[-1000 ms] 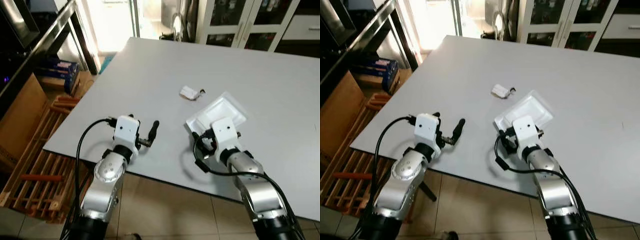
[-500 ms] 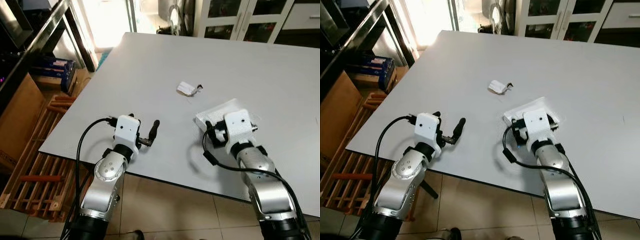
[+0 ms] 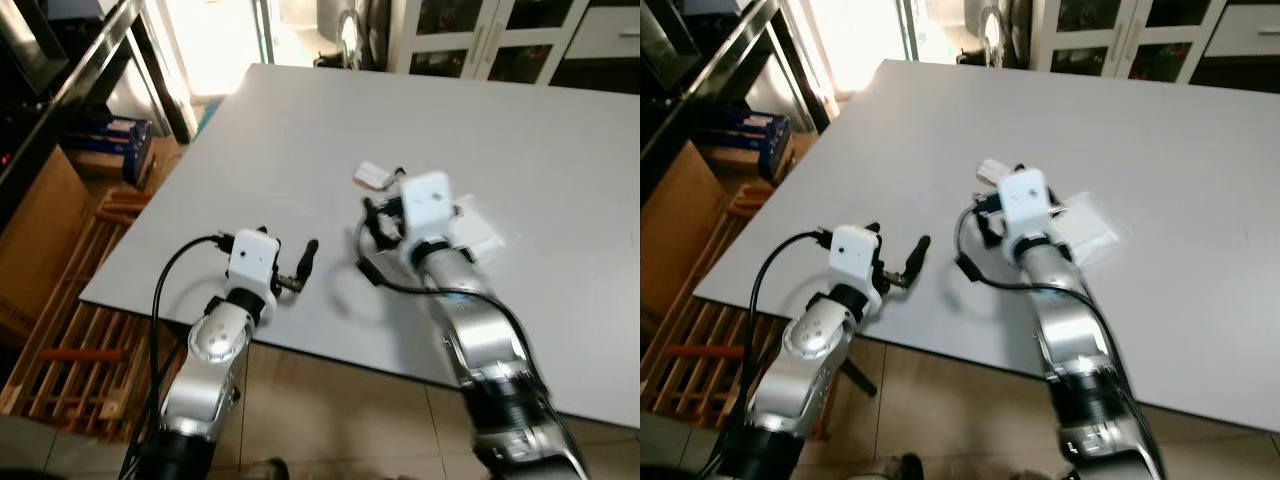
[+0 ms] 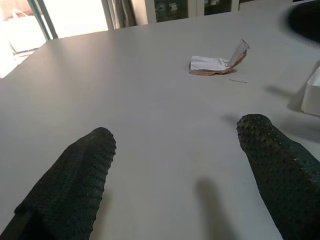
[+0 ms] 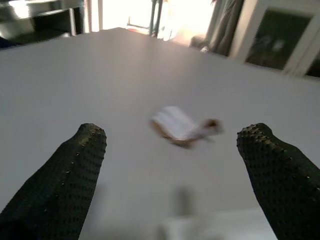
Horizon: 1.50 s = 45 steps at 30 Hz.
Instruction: Picking trash to rubbish bin
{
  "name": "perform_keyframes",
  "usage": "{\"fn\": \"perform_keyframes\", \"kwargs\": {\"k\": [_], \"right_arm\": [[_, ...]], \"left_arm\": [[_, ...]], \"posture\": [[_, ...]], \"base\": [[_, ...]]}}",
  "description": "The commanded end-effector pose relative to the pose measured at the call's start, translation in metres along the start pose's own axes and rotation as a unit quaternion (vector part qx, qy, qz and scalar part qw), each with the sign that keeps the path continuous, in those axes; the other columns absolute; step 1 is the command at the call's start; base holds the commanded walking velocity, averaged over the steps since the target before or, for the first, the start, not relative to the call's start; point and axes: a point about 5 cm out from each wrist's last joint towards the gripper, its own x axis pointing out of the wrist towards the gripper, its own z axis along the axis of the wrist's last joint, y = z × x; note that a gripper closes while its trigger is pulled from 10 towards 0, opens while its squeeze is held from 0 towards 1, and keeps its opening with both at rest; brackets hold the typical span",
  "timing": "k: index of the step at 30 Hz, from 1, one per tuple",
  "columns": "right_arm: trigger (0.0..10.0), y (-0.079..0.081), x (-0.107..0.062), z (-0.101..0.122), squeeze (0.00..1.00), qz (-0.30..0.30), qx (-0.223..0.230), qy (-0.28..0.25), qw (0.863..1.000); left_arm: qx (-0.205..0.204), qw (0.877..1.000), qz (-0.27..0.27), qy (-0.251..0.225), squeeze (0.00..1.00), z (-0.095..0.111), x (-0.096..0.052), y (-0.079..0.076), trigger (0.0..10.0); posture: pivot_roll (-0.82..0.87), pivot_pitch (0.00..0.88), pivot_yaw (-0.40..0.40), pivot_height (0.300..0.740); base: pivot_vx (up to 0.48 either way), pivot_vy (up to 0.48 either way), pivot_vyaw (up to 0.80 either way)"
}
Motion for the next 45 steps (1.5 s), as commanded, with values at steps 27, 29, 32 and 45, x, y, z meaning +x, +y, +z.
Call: {"fn": "perform_keyframes", "kwargs": {"k": [27, 29, 32, 45], "right_arm": [[10.0, 0.021, 0.031, -0.038, 0.00, -0.019, 0.072, 0.125, 0.989], [10.0, 0.021, 0.030, -0.040, 0.00, -0.018, 0.075, 0.130, 0.989], [10.0, 0.021, 0.026, -0.046, 0.00, -0.017, 0.079, 0.136, 0.987], [10.0, 0.013, 0.004, -0.039, 0.00, -0.015, 0.062, 0.110, 0.992]], "left_arm": [[0.007, 1.000, -0.001, 0.007, 0.00, -0.003, -0.002, 0.001, 10.0], [0.007, 1.000, -0.001, 0.006, 0.00, -0.003, -0.002, 0.001, 10.0], [0.006, 1.000, -0.002, 0.006, 0.00, -0.003, -0.001, 0.001, 10.0], [0.005, 1.000, 0.000, 0.006, 0.00, -0.003, 0.000, 0.001, 10.0]], "posture": [[0.03, 0.111, 0.078, 0.740], [0.03, 0.111, 0.078, 0.740], [0.02, 0.107, 0.078, 0.740], [0.01, 0.104, 0.076, 0.740]], "base": [[0.000, 0.000, 0.00], [0.000, 0.000, 0.00], [0.000, 0.000, 0.00], [0.000, 0.000, 0.00]]}}
